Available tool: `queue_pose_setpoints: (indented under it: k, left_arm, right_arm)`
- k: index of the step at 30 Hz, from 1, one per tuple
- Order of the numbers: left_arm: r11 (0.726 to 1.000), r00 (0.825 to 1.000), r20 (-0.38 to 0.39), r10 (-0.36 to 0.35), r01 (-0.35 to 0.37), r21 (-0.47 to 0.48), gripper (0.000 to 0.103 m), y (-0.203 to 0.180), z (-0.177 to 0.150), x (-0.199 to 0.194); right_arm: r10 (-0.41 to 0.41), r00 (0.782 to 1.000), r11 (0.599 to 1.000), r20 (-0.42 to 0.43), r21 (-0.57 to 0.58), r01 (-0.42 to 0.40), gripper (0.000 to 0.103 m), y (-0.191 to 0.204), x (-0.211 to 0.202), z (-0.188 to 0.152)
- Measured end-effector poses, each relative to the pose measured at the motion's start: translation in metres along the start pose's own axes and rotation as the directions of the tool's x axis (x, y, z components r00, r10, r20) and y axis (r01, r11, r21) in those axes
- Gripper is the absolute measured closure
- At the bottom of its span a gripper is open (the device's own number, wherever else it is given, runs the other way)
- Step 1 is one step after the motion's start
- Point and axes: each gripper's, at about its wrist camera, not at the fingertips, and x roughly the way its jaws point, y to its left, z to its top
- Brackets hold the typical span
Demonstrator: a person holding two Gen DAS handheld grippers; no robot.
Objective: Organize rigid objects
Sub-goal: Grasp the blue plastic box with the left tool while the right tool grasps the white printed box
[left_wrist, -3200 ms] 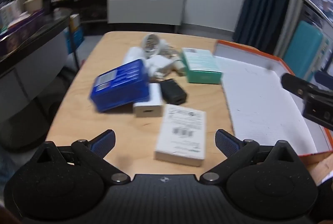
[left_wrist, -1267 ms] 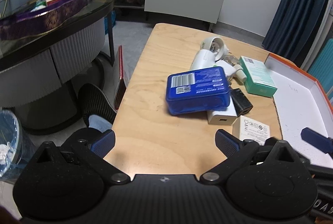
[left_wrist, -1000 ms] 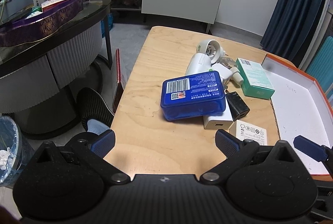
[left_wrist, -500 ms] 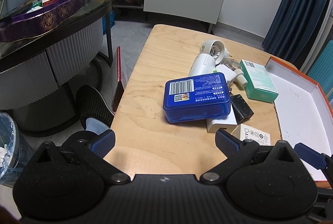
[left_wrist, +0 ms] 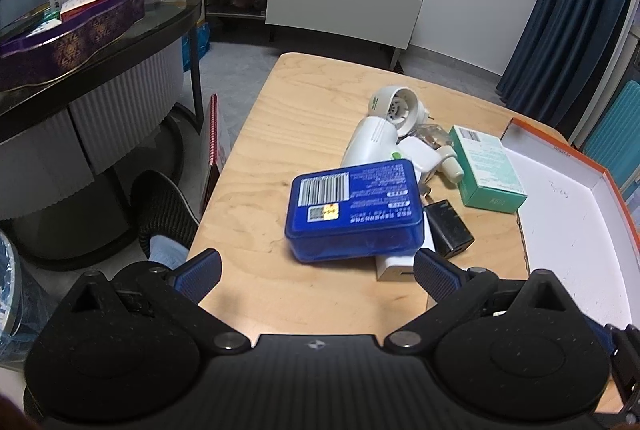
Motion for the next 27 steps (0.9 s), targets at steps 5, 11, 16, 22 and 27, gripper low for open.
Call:
queue_pose_setpoints:
  k: [5, 11, 16, 22, 27]
  left_arm:
    - [1.0, 1.0, -0.004, -0.008, 0.008, -0.004, 0.0, -0.002, 0.005, 0.007]
    - [1.0, 1.0, -0.002, -0.021, 0.021, -0.021, 0.0, -0.01, 0.019, 0.026]
    - [1.0, 1.0, -0.026, 0.011, -0.011, 0.002, 0.0, -0.009, 0.022, 0.046]
    - [0.999, 0.998, -0.046, 0.034, -0.036, -0.036, 0.0, 0.022, 0.017, 0.054]
    - [0.999, 0.997, -0.058, 0.05, -0.051, -0.005, 0.0, 0.025, 0.018, 0.061]
  right_arm:
    - [-0.001, 1.0, 1.0, -0.003, -0.004, 0.001, 0.001, -0.001, 0.003, -0.001]
    - [-0.005, 1.0, 1.0, -0.005, -0.007, 0.005, 0.001, -0.001, 0.006, -0.001]
    - [-0.006, 1.0, 1.0, -0.005, -0.004, 0.006, 0.001, -0.005, 0.008, 0.0]
    - [-0.001, 1.0, 1.0, -0.015, 0.013, 0.001, 0.001, -0.01, 0.012, -0.002]
    - [0.01, 0.999, 1.0, -0.037, 0.026, -0.009, 0.001, -0.009, 0.017, -0.003]
